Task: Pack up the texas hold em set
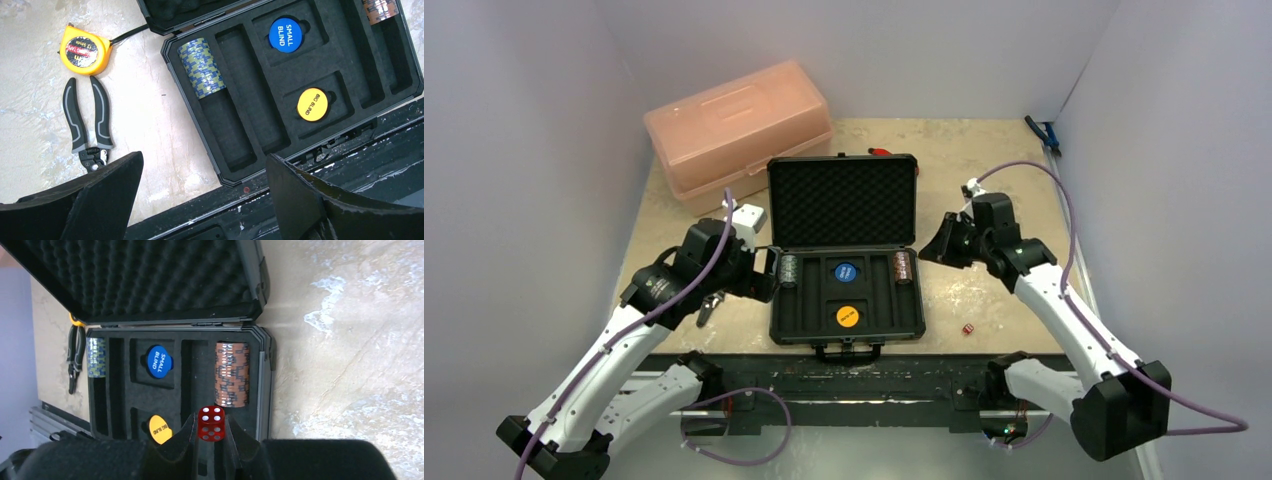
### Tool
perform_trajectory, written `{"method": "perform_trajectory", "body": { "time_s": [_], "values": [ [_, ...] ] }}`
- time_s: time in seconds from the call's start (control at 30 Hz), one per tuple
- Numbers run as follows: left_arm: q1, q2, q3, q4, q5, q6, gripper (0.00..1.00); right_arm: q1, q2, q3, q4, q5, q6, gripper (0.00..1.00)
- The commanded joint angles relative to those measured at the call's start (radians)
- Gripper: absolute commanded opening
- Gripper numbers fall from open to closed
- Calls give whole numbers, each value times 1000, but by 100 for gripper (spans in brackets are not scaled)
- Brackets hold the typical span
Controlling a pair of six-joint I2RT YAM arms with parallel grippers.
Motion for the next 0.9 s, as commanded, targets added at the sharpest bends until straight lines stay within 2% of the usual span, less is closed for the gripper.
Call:
{"method": "perform_trajectory", "body": {
  "time_s": [0.0,0.23,0.43,0.87],
  "values": [
    [7,-7,4,21,-12,19,92,78,27,64,-12,80,-18,0],
    [8,-8,3,19,-17,19,92,218,102,146,-55,246,-1,0],
    [8,-10,3,17,-20,18,92,282,134,136,-111,361,27,0],
    [8,-8,4,18,-18,18,92,383,166,25,-53,393,100,0]
  ]
}}
